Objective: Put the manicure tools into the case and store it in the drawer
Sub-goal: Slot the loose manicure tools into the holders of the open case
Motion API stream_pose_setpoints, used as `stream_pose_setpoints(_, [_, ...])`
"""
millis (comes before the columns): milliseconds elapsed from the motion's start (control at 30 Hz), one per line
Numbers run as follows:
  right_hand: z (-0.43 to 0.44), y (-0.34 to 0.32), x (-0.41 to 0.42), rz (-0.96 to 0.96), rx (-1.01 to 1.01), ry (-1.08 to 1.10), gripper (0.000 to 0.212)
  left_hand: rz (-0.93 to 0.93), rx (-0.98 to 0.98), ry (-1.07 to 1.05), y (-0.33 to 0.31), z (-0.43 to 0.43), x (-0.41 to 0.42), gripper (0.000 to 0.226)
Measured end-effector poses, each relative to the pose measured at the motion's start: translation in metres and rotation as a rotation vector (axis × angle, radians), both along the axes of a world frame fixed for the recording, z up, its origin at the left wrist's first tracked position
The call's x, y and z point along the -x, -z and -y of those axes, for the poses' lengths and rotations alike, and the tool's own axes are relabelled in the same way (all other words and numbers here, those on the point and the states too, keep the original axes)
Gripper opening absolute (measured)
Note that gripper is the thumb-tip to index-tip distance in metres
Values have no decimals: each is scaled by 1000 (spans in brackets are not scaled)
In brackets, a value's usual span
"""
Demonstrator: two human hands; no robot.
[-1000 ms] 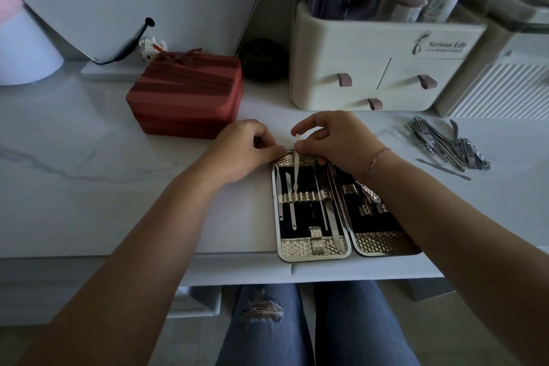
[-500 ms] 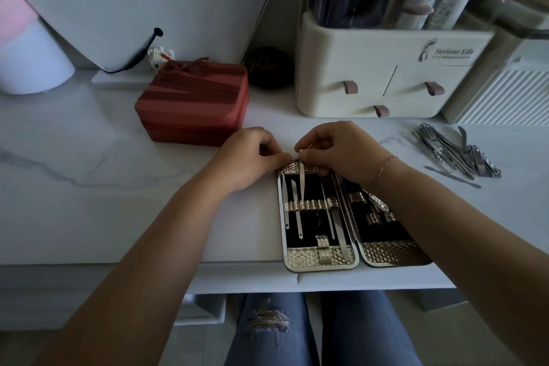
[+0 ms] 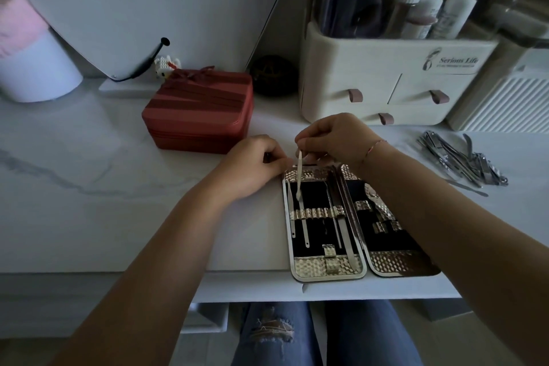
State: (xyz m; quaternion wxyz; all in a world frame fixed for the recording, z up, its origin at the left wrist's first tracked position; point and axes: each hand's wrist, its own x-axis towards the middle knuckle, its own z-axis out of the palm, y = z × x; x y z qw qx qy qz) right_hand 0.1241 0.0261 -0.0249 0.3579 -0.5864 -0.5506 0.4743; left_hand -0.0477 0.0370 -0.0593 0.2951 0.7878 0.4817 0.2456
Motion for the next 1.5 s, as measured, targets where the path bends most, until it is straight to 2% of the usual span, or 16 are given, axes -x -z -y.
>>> stream_pose_setpoints(233, [-8, 2, 3, 190, -7, -110, 5, 1, 8, 15, -1, 0, 1, 15])
stream_pose_setpoints(400, [-4, 2, 4, 256, -36, -169, 6, -3, 23, 37, -1, -1, 3, 11])
stream_pose_setpoints(667, [3, 2, 0, 430, -137, -170, 8, 19, 85, 69, -2, -3, 7, 13])
stream_pose_setpoints(833, [17, 5, -6, 501, -199, -265, 20, 5, 78, 76, -2, -4, 7, 12])
stream_pose_setpoints(1067, [18, 6, -11, 474, -189, -336, 26, 1, 67, 79, -1, -2, 6, 10])
stream_pose_setpoints(1333, [19, 7, -11, 561, -242, -385, 29, -3, 57, 75, -2, -2, 5, 10])
stream_pose_setpoints(1500, [18, 6, -7, 491, -212, -330, 22, 0, 76, 63, -1, -2, 6, 15])
